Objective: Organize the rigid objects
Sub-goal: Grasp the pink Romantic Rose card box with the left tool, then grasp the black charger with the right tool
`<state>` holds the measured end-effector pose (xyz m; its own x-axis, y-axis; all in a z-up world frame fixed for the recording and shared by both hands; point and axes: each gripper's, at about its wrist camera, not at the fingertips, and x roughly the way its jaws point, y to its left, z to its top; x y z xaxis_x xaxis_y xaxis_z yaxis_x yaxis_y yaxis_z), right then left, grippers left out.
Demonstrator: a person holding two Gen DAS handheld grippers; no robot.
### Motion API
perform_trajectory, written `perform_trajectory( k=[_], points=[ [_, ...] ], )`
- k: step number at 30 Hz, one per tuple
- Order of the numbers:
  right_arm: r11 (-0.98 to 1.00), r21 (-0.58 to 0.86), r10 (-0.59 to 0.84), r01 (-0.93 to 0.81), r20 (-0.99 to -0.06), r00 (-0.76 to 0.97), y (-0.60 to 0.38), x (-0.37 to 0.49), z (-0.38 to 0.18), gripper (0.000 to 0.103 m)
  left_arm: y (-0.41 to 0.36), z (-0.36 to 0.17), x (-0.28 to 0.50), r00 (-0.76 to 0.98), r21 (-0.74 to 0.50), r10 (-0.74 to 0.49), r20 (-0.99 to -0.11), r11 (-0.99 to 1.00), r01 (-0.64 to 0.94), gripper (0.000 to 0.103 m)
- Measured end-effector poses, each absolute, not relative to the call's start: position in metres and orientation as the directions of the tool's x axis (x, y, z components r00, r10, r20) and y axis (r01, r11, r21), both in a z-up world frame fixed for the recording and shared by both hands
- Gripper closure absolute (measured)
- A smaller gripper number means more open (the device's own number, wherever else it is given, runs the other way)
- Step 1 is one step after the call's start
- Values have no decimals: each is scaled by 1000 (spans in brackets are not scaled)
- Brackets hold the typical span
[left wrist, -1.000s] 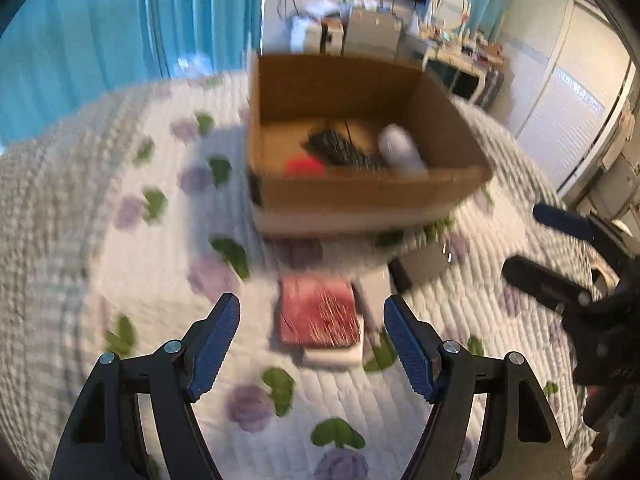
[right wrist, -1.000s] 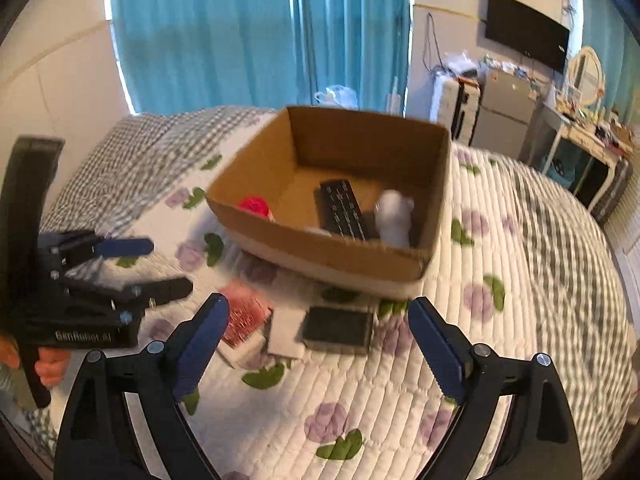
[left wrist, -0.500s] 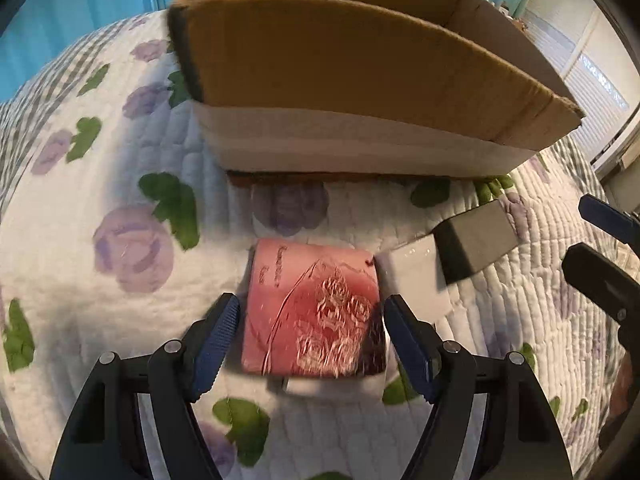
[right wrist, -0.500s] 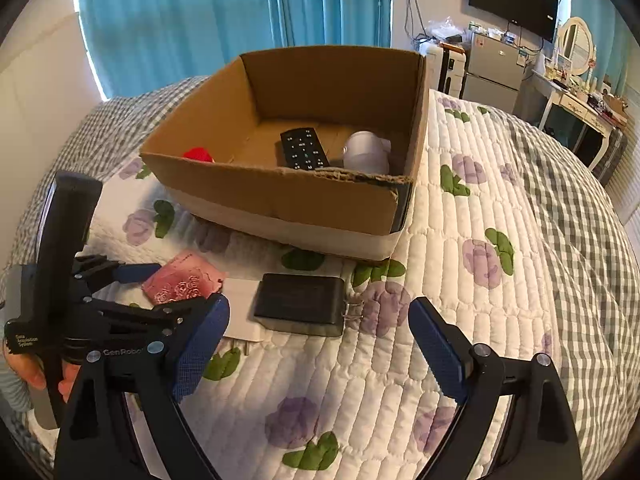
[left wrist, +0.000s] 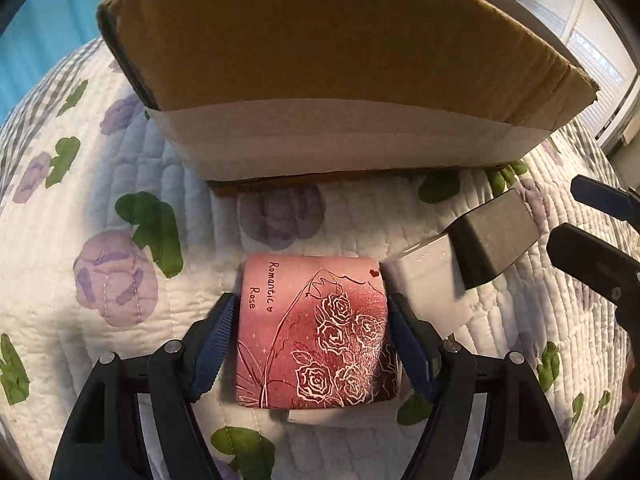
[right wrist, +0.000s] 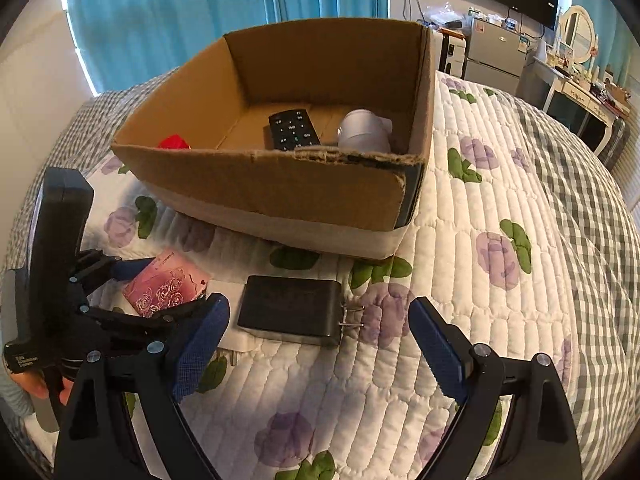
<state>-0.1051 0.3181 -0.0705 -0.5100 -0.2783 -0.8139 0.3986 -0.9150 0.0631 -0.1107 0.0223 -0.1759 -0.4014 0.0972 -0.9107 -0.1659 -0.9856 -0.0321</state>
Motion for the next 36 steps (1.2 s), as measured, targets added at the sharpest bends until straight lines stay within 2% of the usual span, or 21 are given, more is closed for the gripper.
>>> perform_trajectory(
  k=[3, 5, 14, 25, 32, 36],
  points=[
    [-916, 64, -275, 396, -818, -504, 317, -105, -72, 12, 28, -176, -108, -390, 3, 74, -918, -981, -195, 28],
    [-917, 60, -271, 395, -819, -505, 317, -103, -71, 12, 26, -174, -107, -374, -19, 92, -923, -981, -195, 34],
    [-916, 53, -263, 397, -827, -496, 317, -102, -76, 12, 8, -152, -89, -363, -116, 159, -918, -984, -138, 34],
    [-915, 64, -262, 397, -844, -468, 303, -111, -105, 12, -10, -108, -86, -433, -100, 136, -891, -989, -105, 34],
    [-926, 57, -243, 374, -848, -471, 297, -117, -117, 18, -18, -117, -115, -415, -115, 152, -897, -987, -112, 34],
    [-928, 62, -243, 368, -848, -471, 299, -114, -117, 18, -6, -124, -117, -402, -115, 153, -903, -986, -117, 34]
  ],
)
